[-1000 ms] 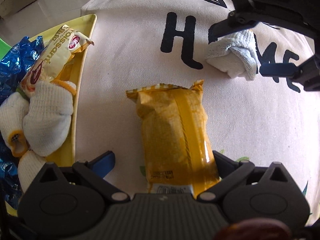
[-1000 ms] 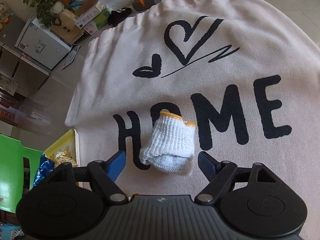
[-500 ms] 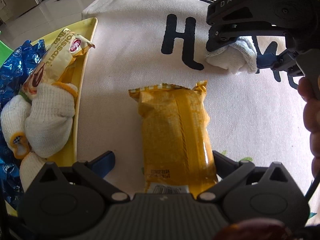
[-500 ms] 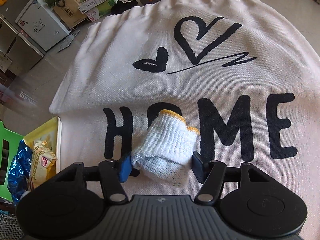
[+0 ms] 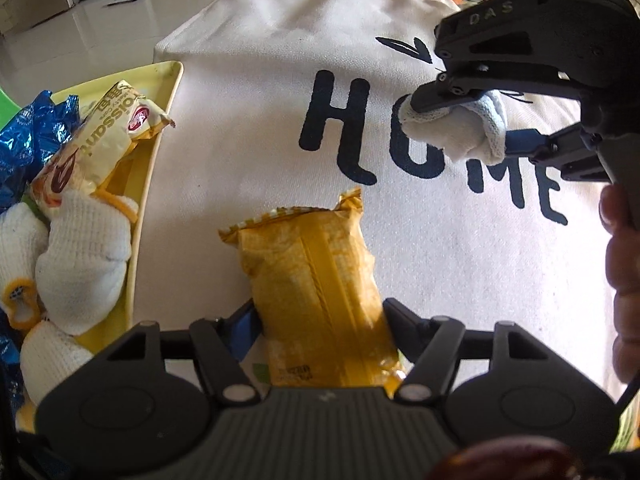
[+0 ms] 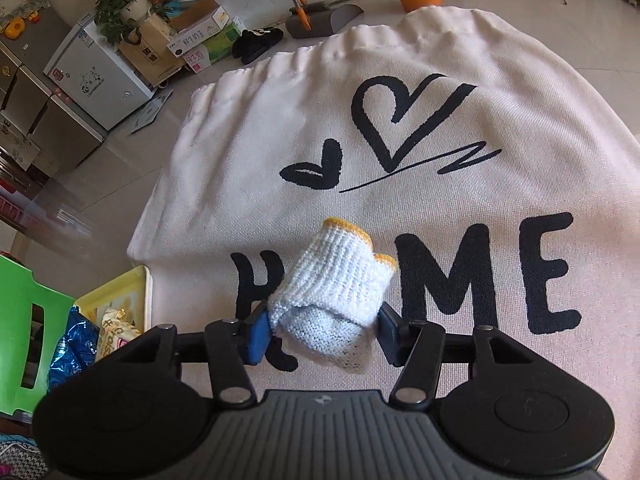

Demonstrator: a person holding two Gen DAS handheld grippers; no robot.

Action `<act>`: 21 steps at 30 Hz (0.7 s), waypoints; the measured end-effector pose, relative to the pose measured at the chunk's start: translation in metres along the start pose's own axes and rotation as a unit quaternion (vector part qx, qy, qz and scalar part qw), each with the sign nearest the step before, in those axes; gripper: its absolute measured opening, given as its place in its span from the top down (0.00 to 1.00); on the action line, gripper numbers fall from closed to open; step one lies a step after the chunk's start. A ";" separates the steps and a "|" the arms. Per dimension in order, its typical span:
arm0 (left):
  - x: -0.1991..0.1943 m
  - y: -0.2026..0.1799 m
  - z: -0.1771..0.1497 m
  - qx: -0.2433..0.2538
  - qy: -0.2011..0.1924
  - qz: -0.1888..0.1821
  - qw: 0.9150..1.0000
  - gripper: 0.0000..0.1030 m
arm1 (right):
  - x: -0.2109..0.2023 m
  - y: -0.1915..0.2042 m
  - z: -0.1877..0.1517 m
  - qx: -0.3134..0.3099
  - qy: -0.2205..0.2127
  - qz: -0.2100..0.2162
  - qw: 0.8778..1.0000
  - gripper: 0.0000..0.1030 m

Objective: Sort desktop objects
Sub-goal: 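Lift the yellow packet and glove and carry both toward the yellow tray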

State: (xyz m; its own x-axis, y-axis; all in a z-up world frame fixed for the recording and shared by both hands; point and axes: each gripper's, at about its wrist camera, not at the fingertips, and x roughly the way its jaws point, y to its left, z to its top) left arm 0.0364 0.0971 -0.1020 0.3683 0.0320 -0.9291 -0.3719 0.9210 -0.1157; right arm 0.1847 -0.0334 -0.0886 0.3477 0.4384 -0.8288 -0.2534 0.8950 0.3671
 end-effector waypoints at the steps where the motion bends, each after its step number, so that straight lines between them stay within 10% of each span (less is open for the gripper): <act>1: -0.002 0.001 0.001 -0.002 -0.004 -0.003 1.000 0.36 | -0.001 0.000 0.001 0.002 -0.001 0.002 1.000 0.47; 21: -0.036 0.001 0.023 -0.028 -0.046 -0.028 0.998 0.36 | -0.040 -0.008 0.000 0.022 -0.043 0.005 0.999 0.47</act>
State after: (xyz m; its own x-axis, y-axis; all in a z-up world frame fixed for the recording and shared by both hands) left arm 0.0430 0.1055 -0.0609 0.4651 0.0178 -0.8851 -0.3942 0.8993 -0.1891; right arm 0.1730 -0.0576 -0.0586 0.4218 0.4520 -0.7860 -0.2192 0.8920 0.3953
